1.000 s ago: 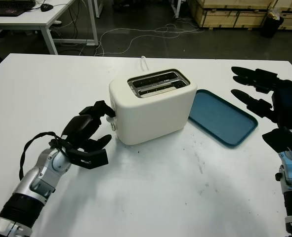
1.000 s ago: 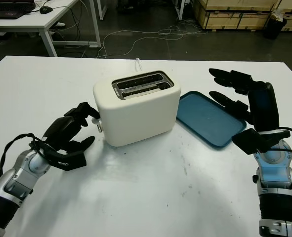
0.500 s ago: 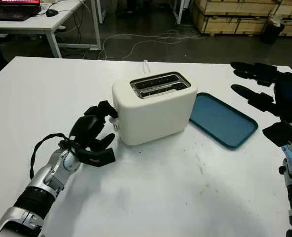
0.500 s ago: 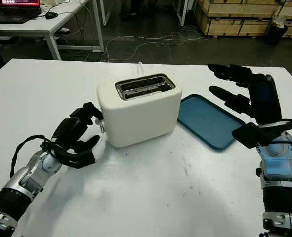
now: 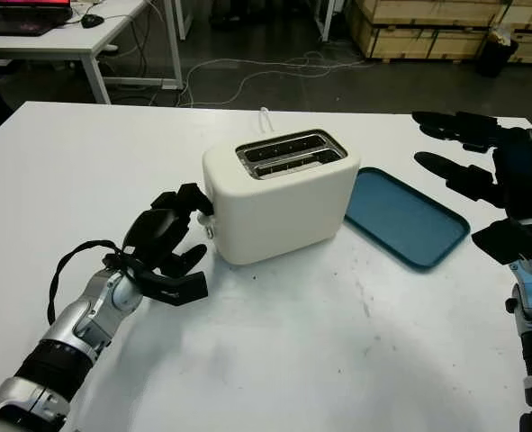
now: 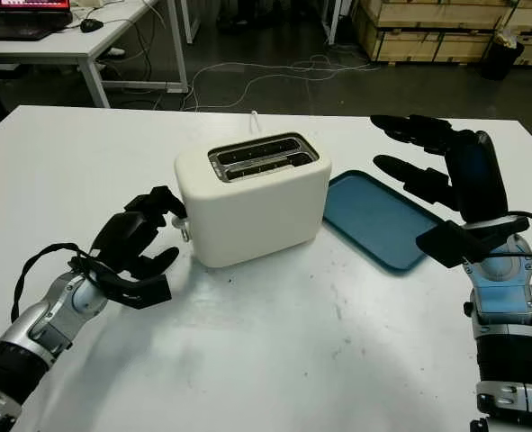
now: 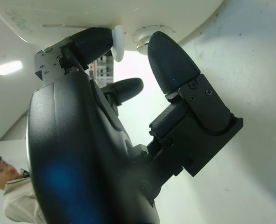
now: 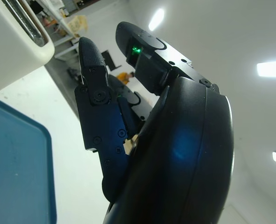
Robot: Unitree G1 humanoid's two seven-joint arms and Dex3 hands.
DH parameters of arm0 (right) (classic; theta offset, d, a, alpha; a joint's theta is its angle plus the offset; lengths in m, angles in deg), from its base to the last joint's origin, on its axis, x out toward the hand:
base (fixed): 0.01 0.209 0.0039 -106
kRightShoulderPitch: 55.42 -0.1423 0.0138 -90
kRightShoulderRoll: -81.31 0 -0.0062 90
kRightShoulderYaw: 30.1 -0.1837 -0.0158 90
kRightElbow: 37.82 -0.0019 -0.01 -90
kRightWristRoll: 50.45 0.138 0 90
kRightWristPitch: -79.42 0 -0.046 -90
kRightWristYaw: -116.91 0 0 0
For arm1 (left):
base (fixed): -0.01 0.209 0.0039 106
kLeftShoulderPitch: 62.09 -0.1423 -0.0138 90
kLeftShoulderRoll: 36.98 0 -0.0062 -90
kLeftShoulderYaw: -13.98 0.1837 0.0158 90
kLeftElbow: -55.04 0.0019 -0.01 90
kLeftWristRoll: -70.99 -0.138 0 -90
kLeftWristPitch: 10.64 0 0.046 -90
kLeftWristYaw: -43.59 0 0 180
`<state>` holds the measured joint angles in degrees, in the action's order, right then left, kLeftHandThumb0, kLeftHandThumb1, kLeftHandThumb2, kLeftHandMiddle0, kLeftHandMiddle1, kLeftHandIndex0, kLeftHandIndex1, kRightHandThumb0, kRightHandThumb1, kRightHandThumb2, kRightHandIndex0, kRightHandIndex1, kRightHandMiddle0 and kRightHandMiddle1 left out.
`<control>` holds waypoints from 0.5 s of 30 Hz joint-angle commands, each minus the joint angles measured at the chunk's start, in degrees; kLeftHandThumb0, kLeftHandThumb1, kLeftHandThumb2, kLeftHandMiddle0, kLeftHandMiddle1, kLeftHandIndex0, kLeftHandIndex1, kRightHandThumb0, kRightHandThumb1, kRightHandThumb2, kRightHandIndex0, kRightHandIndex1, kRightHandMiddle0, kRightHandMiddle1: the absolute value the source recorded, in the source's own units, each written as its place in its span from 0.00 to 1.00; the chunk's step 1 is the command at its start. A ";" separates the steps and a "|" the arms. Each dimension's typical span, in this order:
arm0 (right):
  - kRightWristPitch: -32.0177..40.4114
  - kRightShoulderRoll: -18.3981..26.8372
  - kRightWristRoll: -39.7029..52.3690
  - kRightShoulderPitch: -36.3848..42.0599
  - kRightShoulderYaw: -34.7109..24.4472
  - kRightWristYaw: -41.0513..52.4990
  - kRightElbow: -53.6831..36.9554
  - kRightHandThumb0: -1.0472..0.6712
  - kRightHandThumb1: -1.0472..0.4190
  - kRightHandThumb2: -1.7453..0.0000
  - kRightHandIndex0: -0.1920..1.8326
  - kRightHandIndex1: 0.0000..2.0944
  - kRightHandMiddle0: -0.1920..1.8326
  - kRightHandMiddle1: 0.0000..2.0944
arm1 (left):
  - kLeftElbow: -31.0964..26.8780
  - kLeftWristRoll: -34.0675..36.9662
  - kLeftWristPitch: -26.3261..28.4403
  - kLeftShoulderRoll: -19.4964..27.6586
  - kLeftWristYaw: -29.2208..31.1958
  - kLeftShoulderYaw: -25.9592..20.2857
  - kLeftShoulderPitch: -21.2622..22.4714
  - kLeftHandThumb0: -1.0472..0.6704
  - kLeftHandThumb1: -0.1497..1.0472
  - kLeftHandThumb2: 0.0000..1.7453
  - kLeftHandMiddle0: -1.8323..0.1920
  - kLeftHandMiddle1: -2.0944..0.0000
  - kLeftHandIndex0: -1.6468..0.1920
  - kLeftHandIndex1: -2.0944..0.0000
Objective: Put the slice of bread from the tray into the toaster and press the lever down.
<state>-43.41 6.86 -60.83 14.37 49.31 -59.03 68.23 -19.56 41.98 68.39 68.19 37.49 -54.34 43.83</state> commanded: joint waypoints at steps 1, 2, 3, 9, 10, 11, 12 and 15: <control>-1.54 0.74 -0.16 -1.47 0.46 0.20 0.78 0.38 0.09 0.96 0.56 0.00 0.55 0.00 | 0.28 -4.96 2.68 -0.46 11.74 7.84 -5.57 0.23 0.30 0.96 0.91 0.17 0.89 0.23; -1.42 0.72 0.03 -1.44 0.46 0.35 0.70 0.38 0.09 0.96 0.56 0.00 0.55 0.00 | -0.47 -5.08 3.37 -0.06 12.33 8.12 -5.84 0.23 0.29 0.95 0.91 0.17 0.89 0.23; -1.46 0.72 0.30 -1.44 0.43 0.54 0.72 0.38 0.09 0.96 0.56 0.00 0.54 0.00 | -0.83 -5.46 3.31 0.54 12.30 8.40 -6.11 0.25 0.28 0.94 0.90 0.18 0.88 0.24; -1.33 0.89 0.33 -1.44 0.25 0.66 0.55 0.38 0.09 0.95 0.56 0.00 0.54 0.00 | -1.45 -7.08 2.91 2.65 10.74 8.78 -7.41 0.25 0.30 0.90 0.85 0.21 0.82 0.29; -1.35 0.92 0.27 -1.48 0.27 0.66 0.48 0.38 0.09 0.95 0.56 0.00 0.54 0.00 | -1.49 -6.85 2.87 2.84 10.67 8.68 -7.57 0.25 0.29 0.90 0.86 0.21 0.82 0.29; -1.41 0.93 0.25 -1.52 0.28 0.67 0.45 0.38 0.09 0.95 0.56 0.00 0.54 0.00 | -1.66 -6.65 2.99 3.07 10.73 8.61 -7.71 0.26 0.29 0.90 0.86 0.20 0.82 0.28; -1.32 0.92 0.28 -1.54 0.28 0.71 0.36 0.38 0.09 0.95 0.56 0.00 0.54 0.00 | -1.65 -6.58 2.86 3.29 10.54 8.59 -7.82 0.26 0.29 0.90 0.86 0.20 0.82 0.28; -1.42 0.80 0.46 -1.64 0.24 0.67 0.31 0.38 0.09 0.95 0.56 0.00 0.54 0.00 | -2.01 -6.83 3.18 4.24 10.85 8.53 -8.18 0.26 0.29 0.89 0.84 0.21 0.80 0.29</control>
<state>-43.57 6.86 -60.76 14.30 49.31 -58.81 68.42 -24.84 39.68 71.01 72.82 39.11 -52.59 41.32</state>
